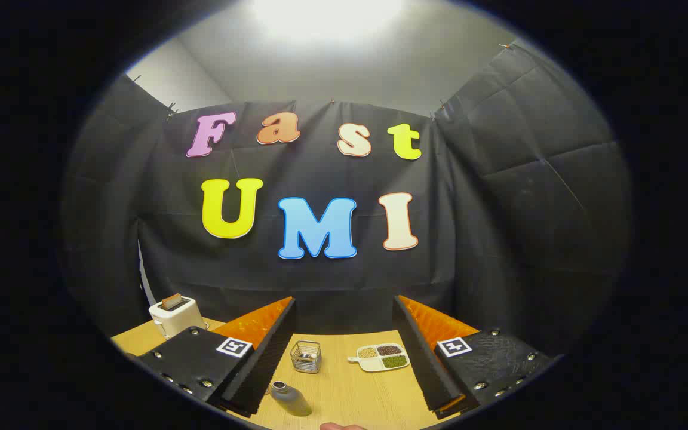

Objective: Take the bottle from table, then pour the juice into the cup, finally place the bottle on the coaster

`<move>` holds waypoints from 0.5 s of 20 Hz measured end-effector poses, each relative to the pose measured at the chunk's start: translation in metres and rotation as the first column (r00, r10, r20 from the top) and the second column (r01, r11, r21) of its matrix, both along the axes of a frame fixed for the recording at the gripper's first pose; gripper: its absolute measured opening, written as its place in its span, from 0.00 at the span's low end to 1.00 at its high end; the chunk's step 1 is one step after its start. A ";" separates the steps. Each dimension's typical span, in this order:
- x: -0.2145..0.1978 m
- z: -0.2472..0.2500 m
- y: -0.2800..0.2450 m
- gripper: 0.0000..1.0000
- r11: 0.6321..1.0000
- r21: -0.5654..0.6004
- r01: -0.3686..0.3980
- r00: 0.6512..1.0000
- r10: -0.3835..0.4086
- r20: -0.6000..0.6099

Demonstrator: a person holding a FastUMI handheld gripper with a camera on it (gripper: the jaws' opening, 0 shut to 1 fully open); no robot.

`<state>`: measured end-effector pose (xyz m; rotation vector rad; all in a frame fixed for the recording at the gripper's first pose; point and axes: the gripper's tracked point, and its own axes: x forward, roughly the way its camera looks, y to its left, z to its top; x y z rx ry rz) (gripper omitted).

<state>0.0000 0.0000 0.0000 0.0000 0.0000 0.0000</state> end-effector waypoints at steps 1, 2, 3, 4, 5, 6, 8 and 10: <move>-0.001 0.000 0.001 0.97 1.000 0.000 0.000 1.000 0.000 0.000; 0.000 0.000 0.003 0.97 1.000 -0.002 -0.001 1.000 0.001 0.000; 0.000 0.000 0.004 0.97 1.000 -0.005 -0.003 1.000 0.003 0.000; 0.000 -0.001 0.006 0.97 1.000 -0.007 -0.006 1.000 0.006 -0.001; 0.000 -0.002 0.007 0.97 1.000 -0.008 -0.008 1.000 0.008 -0.003; 0.000 -0.002 0.008 0.97 1.000 -0.009 -0.010 1.000 0.010 -0.005; 0.000 -0.003 0.011 0.97 1.000 -0.011 -0.015 1.000 0.014 -0.009; 0.001 -0.004 0.013 0.97 1.000 -0.016 -0.020 1.000 0.020 -0.012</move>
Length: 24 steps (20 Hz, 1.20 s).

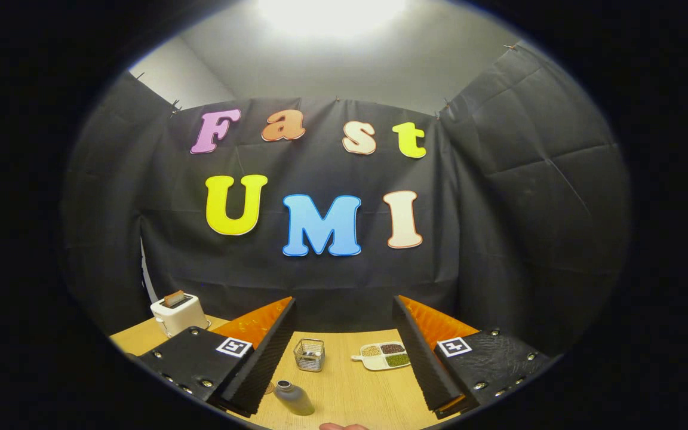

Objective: Take the bottle from table, then pour the juice into the cup, finally place the bottle on the coaster

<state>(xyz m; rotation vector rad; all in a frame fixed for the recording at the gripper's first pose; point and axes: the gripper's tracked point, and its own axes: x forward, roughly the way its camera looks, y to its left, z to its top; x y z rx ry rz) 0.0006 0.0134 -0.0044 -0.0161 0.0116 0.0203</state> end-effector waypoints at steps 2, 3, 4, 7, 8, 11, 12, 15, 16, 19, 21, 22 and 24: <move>0.001 -0.004 0.003 0.97 1.000 -0.013 -0.010 1.000 0.009 -0.011; 0.002 -0.006 0.005 0.97 1.000 -0.014 -0.017 1.000 0.017 -0.012; 0.001 -0.006 0.009 0.97 0.999 -0.010 -0.032 0.999 0.032 -0.008; 0.001 -0.014 0.018 0.97 0.997 0.000 -0.071 0.997 0.071 -0.006; 0.000 -0.016 0.020 0.97 0.997 0.001 -0.078 0.997 0.078 -0.007; 0.001 -0.026 0.024 0.97 0.996 0.002 -0.095 0.995 0.095 -0.013; 0.001 -0.030 0.027 0.97 0.994 0.005 -0.107 0.994 0.107 -0.013; 0.003 -0.045 0.034 0.97 0.990 0.026 -0.137 0.991 0.137 -0.003; 0.004 -0.052 0.036 0.98 0.990 0.030 -0.141 0.990 0.141 -0.002; 0.006 -0.075 0.042 0.98 0.989 0.030 -0.147 0.989 0.147 -0.004; 0.007 -0.092 0.052 0.98 0.985 0.033 -0.167 0.986 0.168 -0.017; 0.007 -0.102 0.057 0.98 0.983 0.036 -0.179 0.983 0.180 -0.032; 0.005 -0.123 0.066 0.98 0.979 0.046 -0.197 0.978 0.199 -0.061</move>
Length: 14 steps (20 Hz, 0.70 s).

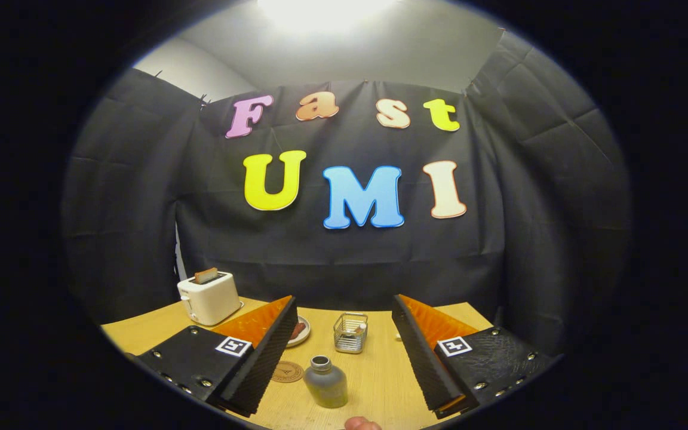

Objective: Take the bottle from table, then pour the juice into the cup, finally place the bottle on the coaster

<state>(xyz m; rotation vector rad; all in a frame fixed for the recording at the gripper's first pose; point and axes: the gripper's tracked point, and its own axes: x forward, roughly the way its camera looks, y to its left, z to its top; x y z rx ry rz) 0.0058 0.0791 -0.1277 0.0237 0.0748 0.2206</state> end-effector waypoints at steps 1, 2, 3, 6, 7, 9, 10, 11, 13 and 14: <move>0.000 -0.008 0.003 0.98 1.000 0.005 -0.003 1.000 0.003 -0.003; 0.000 -0.012 0.007 0.98 1.000 0.007 -0.005 1.000 0.005 0.010; 0.000 -0.018 0.011 0.98 1.000 -0.001 -0.008 1.000 0.008 0.022; 0.001 -0.045 0.021 0.98 0.999 -0.026 -0.020 1.000 0.020 -0.001; 0.002 -0.053 0.024 0.97 1.000 -0.021 -0.024 1.000 0.024 -0.012; 0.002 -0.068 0.027 0.98 1.000 -0.018 -0.020 0.999 0.019 -0.027; 0.004 -0.074 0.028 0.98 1.000 -0.019 -0.016 0.999 0.016 -0.030; 0.006 -0.083 0.029 0.98 1.000 -0.018 -0.014 0.999 0.013 -0.037; 0.012 -0.100 0.027 0.98 1.000 -0.007 -0.002 0.999 0.001 -0.049; 0.016 -0.109 0.025 0.98 1.000 -0.010 0.010 0.998 -0.010 -0.058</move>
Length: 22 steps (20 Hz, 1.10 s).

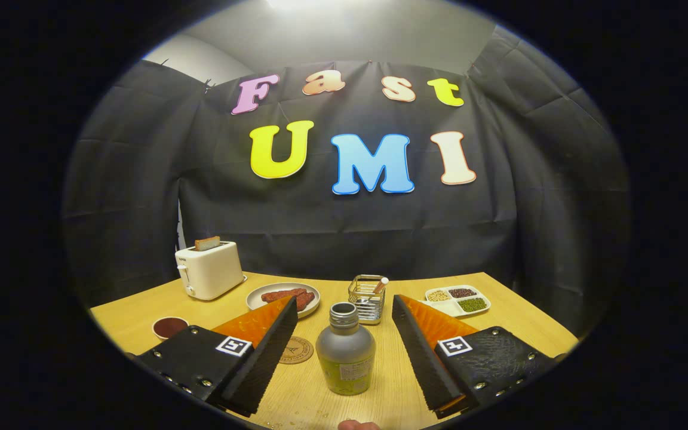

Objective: Take the bottle from table, then pour the juice into the cup, finally place the bottle on the coaster

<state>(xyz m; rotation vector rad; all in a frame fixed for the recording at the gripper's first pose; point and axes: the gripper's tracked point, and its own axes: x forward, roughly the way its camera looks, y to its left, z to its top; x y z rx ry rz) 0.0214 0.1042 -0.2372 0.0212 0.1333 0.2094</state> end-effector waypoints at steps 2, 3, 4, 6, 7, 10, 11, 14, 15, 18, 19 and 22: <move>0.007 -0.018 -0.002 0.98 1.000 -0.005 0.018 1.000 -0.018 -0.009; 0.010 -0.027 -0.001 0.98 1.000 -0.008 0.015 1.000 -0.015 -0.014; 0.013 -0.035 0.000 0.98 1.000 -0.015 0.013 1.000 -0.013 -0.024; 0.016 -0.046 0.005 0.98 1.000 -0.020 0.005 0.999 -0.006 -0.038; 0.018 -0.053 0.007 0.98 1.000 -0.025 0.002 0.999 -0.003 -0.041; 0.023 -0.072 0.016 0.98 0.999 -0.040 -0.007 0.998 0.005 -0.061; 0.024 -0.079 0.017 0.98 0.999 -0.046 -0.008 0.998 0.004 -0.066; 0.031 -0.087 0.010 0.98 0.998 -0.055 0.033 0.997 -0.036 -0.065; 0.034 -0.091 0.008 0.97 0.997 -0.052 0.048 0.996 -0.052 -0.079; 0.034 -0.094 0.002 0.81 0.994 -0.065 0.085 0.985 -0.094 -0.144; 0.038 -0.095 0.004 0.80 0.994 -0.069 0.086 0.982 -0.096 -0.160; 0.039 -0.093 -0.002 0.76 0.990 -0.104 0.098 0.965 -0.120 -0.232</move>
